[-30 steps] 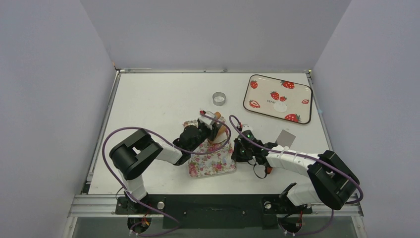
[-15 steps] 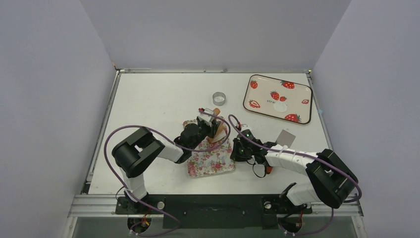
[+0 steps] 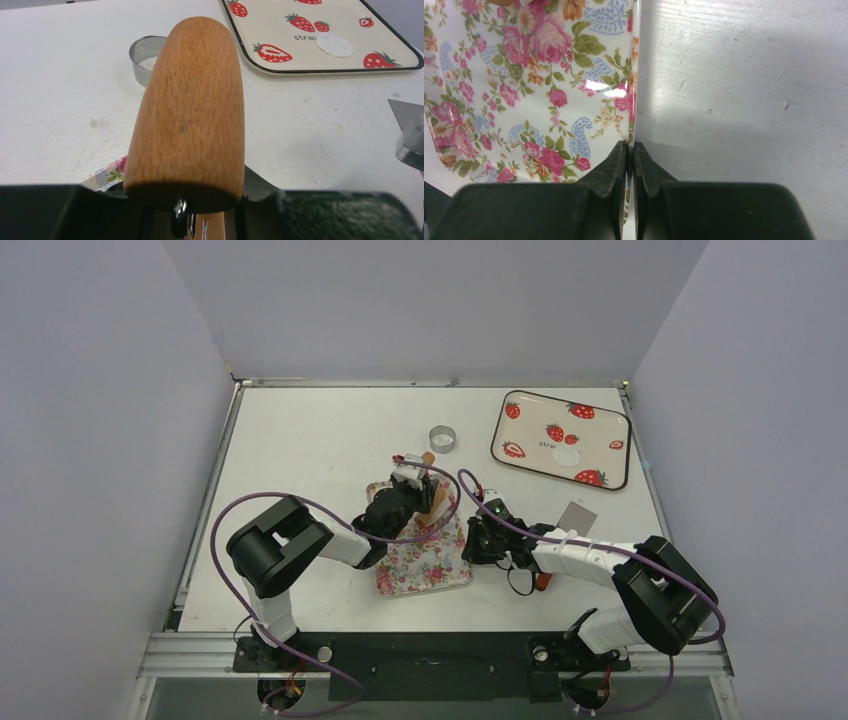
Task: Roll out the dumpling wrappers from the dough
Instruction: Flatten out the dough on the work surface.
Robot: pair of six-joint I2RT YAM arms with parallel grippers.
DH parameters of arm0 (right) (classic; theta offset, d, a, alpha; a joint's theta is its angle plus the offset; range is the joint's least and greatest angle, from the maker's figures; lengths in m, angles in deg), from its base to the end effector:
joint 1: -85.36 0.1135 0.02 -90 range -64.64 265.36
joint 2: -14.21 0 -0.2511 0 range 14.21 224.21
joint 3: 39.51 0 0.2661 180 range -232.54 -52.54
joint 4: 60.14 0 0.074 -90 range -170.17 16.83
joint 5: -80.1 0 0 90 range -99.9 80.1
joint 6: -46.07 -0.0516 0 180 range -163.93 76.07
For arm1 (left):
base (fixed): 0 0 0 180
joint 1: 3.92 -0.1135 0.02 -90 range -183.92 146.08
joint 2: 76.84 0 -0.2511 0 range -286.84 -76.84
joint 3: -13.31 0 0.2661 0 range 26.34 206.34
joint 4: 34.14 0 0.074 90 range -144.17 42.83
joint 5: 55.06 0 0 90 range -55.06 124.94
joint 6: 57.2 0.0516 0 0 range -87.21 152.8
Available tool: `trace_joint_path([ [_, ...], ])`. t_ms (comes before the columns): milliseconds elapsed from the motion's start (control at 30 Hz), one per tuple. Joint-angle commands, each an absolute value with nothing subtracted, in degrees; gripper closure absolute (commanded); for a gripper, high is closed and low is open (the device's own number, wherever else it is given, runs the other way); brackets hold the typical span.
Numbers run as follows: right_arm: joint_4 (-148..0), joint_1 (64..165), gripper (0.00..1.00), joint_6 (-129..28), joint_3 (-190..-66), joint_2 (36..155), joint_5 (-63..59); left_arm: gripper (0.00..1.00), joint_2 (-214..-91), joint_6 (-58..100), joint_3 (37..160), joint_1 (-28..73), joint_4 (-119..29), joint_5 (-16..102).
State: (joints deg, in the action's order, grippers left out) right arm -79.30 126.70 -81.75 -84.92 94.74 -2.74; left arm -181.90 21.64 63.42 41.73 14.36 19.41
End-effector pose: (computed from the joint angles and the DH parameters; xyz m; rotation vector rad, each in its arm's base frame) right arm 0.1980 0.1828 0.1064 -0.1352 2.6553 0.6739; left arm 0.2622 -0.2485 0.1242 0.3050 1.6782 -0.5164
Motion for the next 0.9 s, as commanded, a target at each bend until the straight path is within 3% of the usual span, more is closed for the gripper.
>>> trace_joint_path([
  [0,-87.9,126.8,1.00,-79.6,-81.4,98.3,-3.9,1.00,-185.7,22.2,60.3,40.5,-11.0,11.6],
  [467,-89.2,125.1,1.00,-77.7,-82.3,98.4,-4.0,1.00,-181.8,22.6,58.4,39.4,-13.9,11.1],
  [867,-90.0,124.9,1.00,-76.5,-83.7,98.5,-4.4,1.00,-174.5,40.3,58.9,44.7,-0.8,18.5],
])
